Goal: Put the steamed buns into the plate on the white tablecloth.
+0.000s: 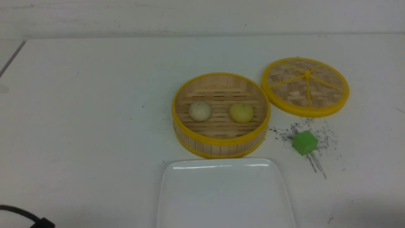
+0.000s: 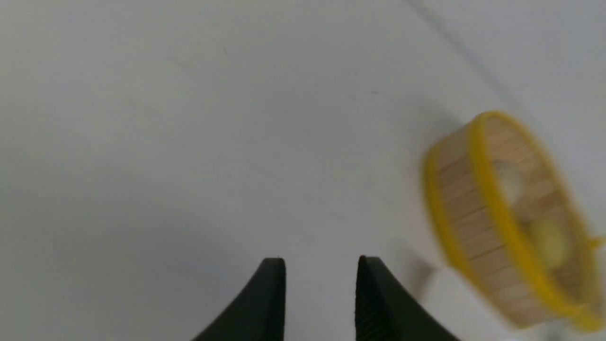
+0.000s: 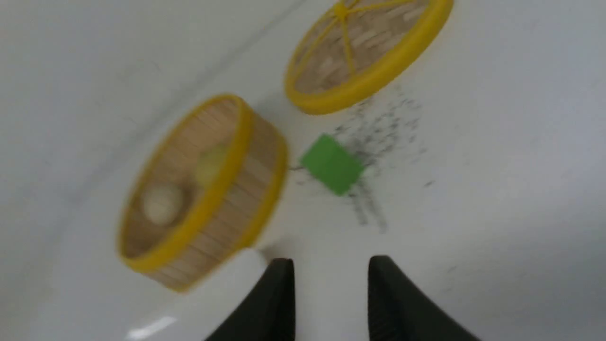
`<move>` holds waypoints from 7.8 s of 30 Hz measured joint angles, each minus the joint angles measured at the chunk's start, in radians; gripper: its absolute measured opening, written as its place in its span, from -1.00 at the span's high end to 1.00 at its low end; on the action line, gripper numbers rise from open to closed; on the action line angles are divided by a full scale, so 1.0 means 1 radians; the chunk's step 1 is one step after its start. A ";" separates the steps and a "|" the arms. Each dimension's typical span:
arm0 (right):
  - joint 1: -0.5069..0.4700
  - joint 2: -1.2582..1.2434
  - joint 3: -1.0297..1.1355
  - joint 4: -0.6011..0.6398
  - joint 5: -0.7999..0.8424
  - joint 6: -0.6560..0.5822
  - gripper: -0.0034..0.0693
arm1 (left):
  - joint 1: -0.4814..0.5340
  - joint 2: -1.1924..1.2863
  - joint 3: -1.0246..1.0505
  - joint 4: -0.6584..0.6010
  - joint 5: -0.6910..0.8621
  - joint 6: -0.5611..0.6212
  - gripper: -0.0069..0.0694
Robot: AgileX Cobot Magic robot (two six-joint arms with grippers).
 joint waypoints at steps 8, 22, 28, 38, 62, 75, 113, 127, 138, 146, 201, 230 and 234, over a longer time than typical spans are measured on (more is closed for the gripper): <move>0.000 0.000 0.000 0.198 -0.027 0.067 0.25 | 0.000 0.000 0.002 -0.241 -0.002 -0.237 0.19; 0.000 0.055 -0.281 0.204 -0.142 -0.324 0.84 | 0.000 0.023 -0.240 -0.269 0.015 0.083 0.80; 0.000 0.348 -0.538 0.021 0.199 -0.572 0.92 | 0.000 0.288 -0.452 -0.193 0.342 0.289 0.81; 0.011 1.056 -0.805 -0.126 0.652 -0.472 0.76 | 0.000 0.778 -0.564 -0.151 0.652 0.550 0.81; 0.358 2.070 -1.804 -0.415 0.654 -0.362 -0.35 | 0.000 0.871 -0.569 -0.154 0.668 0.619 0.41; 0.359 2.161 -1.817 -0.394 0.576 -0.394 0.69 | 0.000 0.871 -0.569 -0.154 0.665 0.619 0.19; 0.482 1.451 -1.098 -0.296 0.559 -0.423 -0.47 | 0.000 1.016 -0.838 -0.091 0.653 0.577 0.06; 0.183 0.988 -0.838 -0.423 0.663 -0.422 0.95 | -0.232 1.469 -1.287 -0.133 0.573 0.651 -0.29; 0.179 0.983 -0.806 -0.403 0.607 -0.422 0.95 | -0.434 1.930 -1.779 0.103 0.611 0.555 -0.30; 0.179 0.983 -0.805 -0.388 0.603 -0.422 0.94 | -0.502 2.162 -2.030 0.317 0.698 0.543 -0.30; 0.179 0.904 -0.805 -0.347 0.624 -0.422 0.86 | -0.755 1.761 -1.195 0.347 0.499 0.157 -0.04; 0.179 0.041 -0.349 -0.378 -0.014 -0.405 0.92 | -0.755 1.677 -1.349 0.426 0.560 0.154 0.44; 0.179 0.041 -0.342 -0.378 -0.029 -0.405 0.92 | -0.755 1.677 -1.349 0.427 0.555 0.154 0.66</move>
